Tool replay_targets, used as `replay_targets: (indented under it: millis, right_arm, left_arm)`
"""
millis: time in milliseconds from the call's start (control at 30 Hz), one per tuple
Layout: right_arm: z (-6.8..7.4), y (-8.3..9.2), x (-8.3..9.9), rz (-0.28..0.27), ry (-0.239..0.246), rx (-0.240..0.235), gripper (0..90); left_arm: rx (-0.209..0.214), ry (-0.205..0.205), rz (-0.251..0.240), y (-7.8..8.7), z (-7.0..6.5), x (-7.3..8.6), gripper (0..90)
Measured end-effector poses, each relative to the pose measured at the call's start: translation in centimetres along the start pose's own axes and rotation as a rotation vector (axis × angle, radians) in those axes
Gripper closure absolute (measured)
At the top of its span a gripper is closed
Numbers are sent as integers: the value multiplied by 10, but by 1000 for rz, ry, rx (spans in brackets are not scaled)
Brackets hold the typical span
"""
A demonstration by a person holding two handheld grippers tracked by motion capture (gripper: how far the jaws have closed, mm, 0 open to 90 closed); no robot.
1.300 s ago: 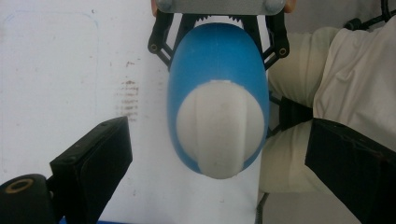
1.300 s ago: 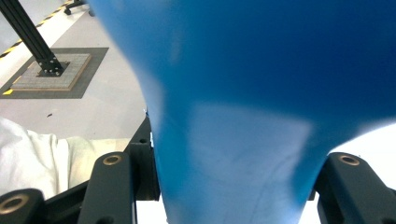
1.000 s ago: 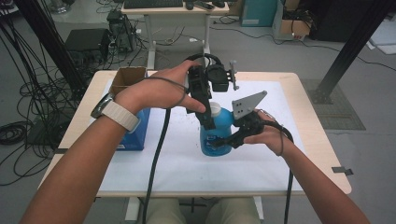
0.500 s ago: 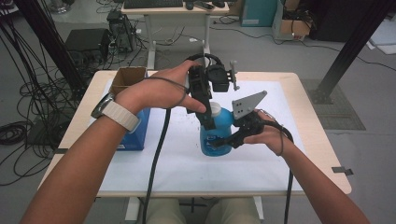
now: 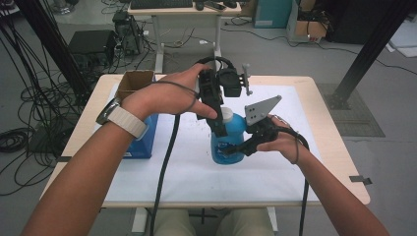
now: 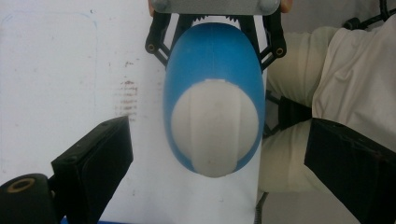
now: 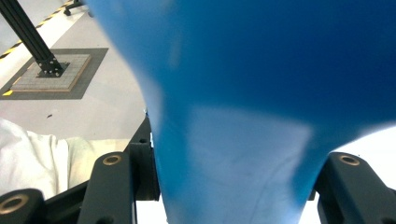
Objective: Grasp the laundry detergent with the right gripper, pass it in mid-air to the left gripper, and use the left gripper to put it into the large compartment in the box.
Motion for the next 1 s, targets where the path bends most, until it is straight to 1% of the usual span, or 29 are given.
replay_targets:
  millis: [33,233,267,300,700,767,800,833,867,900,1000]
  right_arm:
    - [1,0,0,4,-14,-1,434]
    - [1,1,0,6,-16,0,433]
    - [1,1,0,5,-16,-1,433]
    - [0,0,0,1,0,0,433]
    - [-1,0,0,1,-2,-1,433]
    - [-1,0,0,1,-2,0,433]
    - [-1,0,1,1,-3,0,433]
    - [-1,0,1,3,0,0,433]
    - [-1,0,1,3,-5,3,433]
    - [-1,0,1,3,-10,3,433]
    - [-1,1,1,3,-9,4,433]
  left_arm:
    - [0,-1,3,0,0,0,81]
    - [-3,-3,0,0,0,0,81]
    - [-1,-1,-2,0,0,0,81]
    - [-3,-2,-1,0,1,0,81]
    - [-2,-1,-2,0,0,0,80]
    - [0,-4,4,1,0,0,80]
    - [0,-5,0,0,0,0,80]
    - [4,-19,3,0,1,-1,80]
    - [8,-18,9,0,1,-1,80]
    - [9,-14,-19,-2,1,-1,80]
    - [4,4,-23,-2,0,-1,80]
Point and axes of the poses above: each handheld gripper's, and its own axes: y roughly backward along the jaws, x roughly out of its underside, z roughly to its left, the point moved 5 cm from there along -y, roughly forward along the jaws, and after that the axes turned 10 degrees about y, right-handed, at the moved point
